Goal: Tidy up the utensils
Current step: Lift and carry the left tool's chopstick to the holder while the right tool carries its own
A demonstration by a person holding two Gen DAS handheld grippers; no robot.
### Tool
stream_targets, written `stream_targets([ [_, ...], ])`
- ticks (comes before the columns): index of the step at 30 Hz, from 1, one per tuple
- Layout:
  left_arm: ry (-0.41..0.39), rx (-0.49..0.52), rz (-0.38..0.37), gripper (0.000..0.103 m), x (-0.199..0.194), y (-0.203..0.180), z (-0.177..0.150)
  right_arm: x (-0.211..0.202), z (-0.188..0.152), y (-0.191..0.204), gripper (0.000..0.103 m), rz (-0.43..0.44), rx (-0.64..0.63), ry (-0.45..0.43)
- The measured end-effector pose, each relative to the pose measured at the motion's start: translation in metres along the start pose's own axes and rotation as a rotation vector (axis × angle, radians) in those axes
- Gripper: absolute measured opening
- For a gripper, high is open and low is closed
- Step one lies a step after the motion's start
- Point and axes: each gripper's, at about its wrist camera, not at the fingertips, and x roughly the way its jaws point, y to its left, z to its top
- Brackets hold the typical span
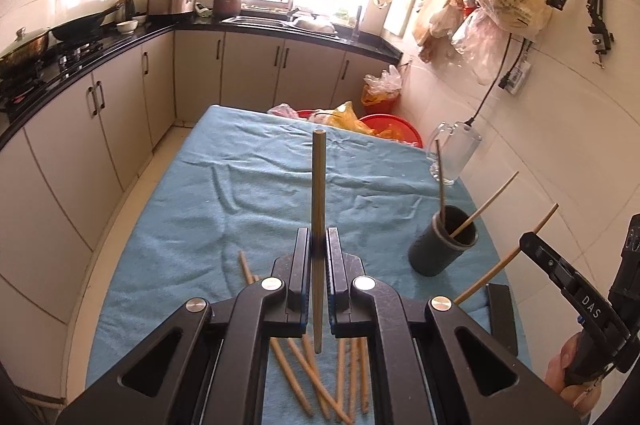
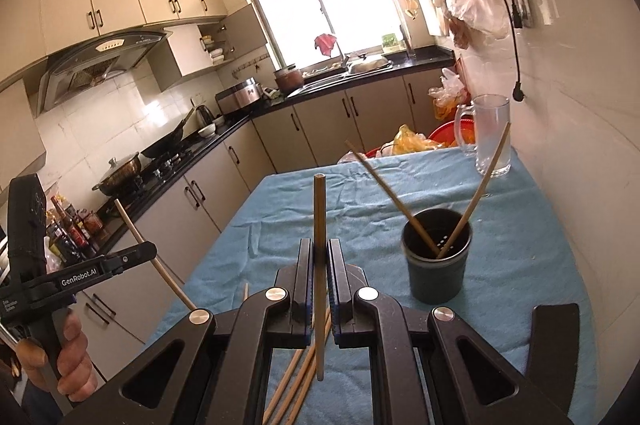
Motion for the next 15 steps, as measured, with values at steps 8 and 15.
stream_targets([
  [8,0.011,0.026,-0.058,0.006,0.013,-0.031,0.02,-0.018,0.022,-0.025,0.007,-0.024,0.036,-0.041],
  [15,0.003,0.057,-0.11,0.006,0.025,-0.07,0.046,-0.036,0.055,-0.05,0.007,-0.049,0.067,-0.093],
])
